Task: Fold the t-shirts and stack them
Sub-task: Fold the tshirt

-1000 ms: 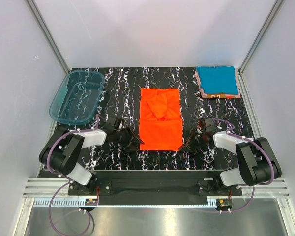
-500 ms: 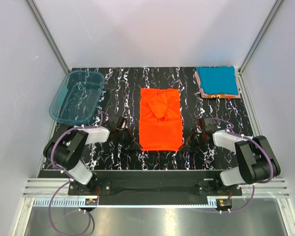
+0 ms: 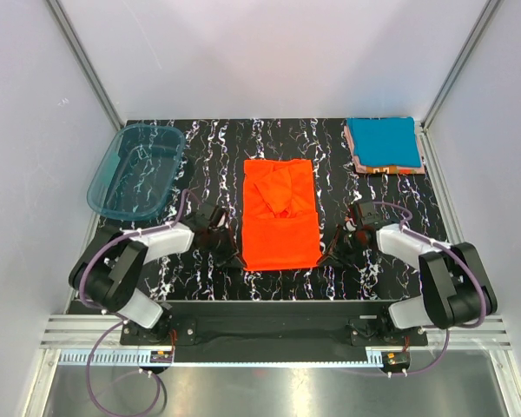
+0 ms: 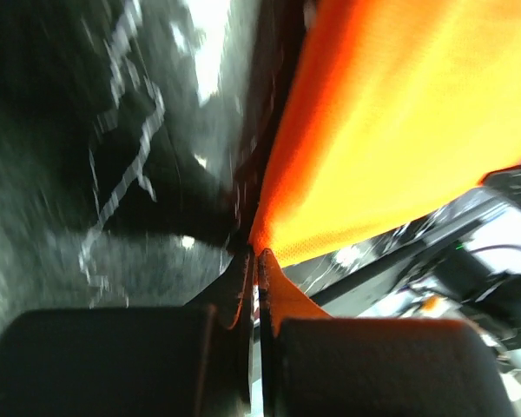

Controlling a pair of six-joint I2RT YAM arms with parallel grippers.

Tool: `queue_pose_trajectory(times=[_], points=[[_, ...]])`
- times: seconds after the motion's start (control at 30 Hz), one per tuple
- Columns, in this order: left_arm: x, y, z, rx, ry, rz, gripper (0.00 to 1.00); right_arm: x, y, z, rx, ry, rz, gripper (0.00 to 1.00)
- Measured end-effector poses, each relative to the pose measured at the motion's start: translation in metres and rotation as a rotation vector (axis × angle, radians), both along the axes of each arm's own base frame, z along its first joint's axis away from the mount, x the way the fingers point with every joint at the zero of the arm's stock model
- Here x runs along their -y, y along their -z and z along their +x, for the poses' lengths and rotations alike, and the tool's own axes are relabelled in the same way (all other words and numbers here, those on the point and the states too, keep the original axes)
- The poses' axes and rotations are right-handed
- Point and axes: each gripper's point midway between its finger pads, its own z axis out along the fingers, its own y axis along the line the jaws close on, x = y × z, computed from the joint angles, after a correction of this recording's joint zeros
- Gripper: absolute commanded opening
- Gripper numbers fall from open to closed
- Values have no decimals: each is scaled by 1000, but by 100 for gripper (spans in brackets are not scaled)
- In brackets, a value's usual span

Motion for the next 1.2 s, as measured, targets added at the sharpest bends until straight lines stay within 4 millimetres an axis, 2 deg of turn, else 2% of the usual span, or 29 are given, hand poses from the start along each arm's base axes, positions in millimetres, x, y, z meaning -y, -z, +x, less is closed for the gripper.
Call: queue_pose_trajectory(times=[0.33, 0.4, 0.47, 0.57, 0.63, 0.7, 0.73, 0.87, 1.07, 1.2], points=[[-9, -36, -34, 31, 69, 31, 0, -11, -44, -44, 36, -57, 54, 0], [-10, -47, -36, 24, 75, 37, 0, -9, -53, -47, 25, -49, 50, 0], [-8, -61, -30, 34, 85, 39, 0, -11, -66, -40, 31, -45, 46, 0], [0, -89, -6, 73, 98, 37, 0, -14, -90, -9, 63, -28, 34, 0], [9, -108, 21, 120, 107, 30, 0, -17, -102, 17, 83, -19, 21, 0], [13, -118, 47, 150, 107, 31, 0, -21, -111, 48, 103, -18, 11, 0], [16, -122, 61, 166, 106, 28, 0, -21, -112, 56, 109, -14, 9, 0], [20, -124, 111, 183, 99, 38, 0, -22, -118, 104, 137, -22, -12, 0], [24, -124, 163, 196, 92, 28, 2, -13, -130, 162, 196, -15, -16, 0], [26, -132, 193, 223, 83, -8, 6, -6, -130, 189, 212, -9, -10, 0]])
